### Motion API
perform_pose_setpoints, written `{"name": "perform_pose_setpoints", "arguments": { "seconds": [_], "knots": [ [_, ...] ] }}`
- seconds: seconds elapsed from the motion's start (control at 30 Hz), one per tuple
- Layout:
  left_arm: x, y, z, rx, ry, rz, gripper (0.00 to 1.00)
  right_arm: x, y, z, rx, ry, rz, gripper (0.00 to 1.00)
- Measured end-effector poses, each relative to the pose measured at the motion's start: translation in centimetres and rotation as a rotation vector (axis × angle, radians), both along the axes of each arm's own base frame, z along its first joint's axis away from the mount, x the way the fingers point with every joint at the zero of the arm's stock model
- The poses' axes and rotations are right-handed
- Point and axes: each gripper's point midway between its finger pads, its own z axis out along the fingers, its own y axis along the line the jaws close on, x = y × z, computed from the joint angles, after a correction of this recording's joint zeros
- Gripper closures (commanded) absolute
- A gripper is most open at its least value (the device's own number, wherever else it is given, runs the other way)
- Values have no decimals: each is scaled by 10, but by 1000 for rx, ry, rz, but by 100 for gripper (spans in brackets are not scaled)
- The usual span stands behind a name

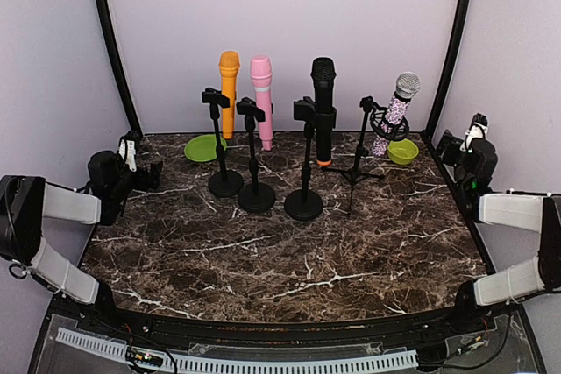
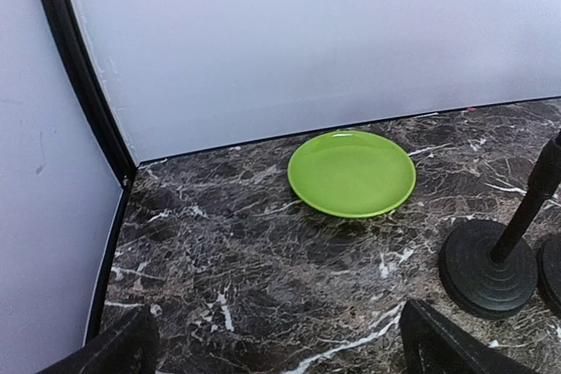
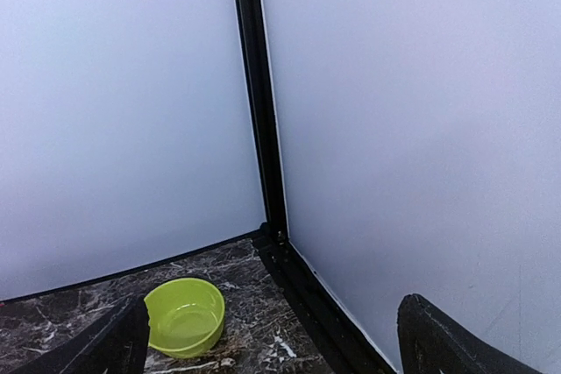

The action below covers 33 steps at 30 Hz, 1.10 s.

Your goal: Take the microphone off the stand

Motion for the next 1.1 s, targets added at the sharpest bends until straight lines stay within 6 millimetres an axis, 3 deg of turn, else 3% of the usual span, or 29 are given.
{"name": "perform_pose_setpoints", "arguments": {
  "seconds": [0.1, 0.27, 0.43, 0.6, 0.67, 0.97, 1.03, 1.1],
  "knots": [
    [1, -10, 13, -4, 50, -59, 1, 0, 3, 15, 40, 5, 19, 1],
    [-17, -26, 28, -22, 147, -155, 1, 9, 8, 8, 184, 118, 35, 1],
    [-28, -38, 45, -47, 239, -223, 1, 11, 51, 9, 261, 165, 257, 1],
    [-53, -44, 38, -48, 362, -272, 1, -21, 112, 10, 263, 187, 464, 2],
    [-63, -46, 35, -45, 397, -284, 1, -31, 125, 14, 263, 187, 510, 4],
    [-97, -54, 29, -43, 478, -349, 1, -78, 145, 10, 257, 220, 612, 6],
    [-102, -56, 26, -48, 501, -368, 1, -87, 149, 10, 248, 226, 643, 9],
    [-108, -59, 23, -54, 524, -385, 1, -92, 154, 15, 246, 222, 676, 20]
  ]
}}
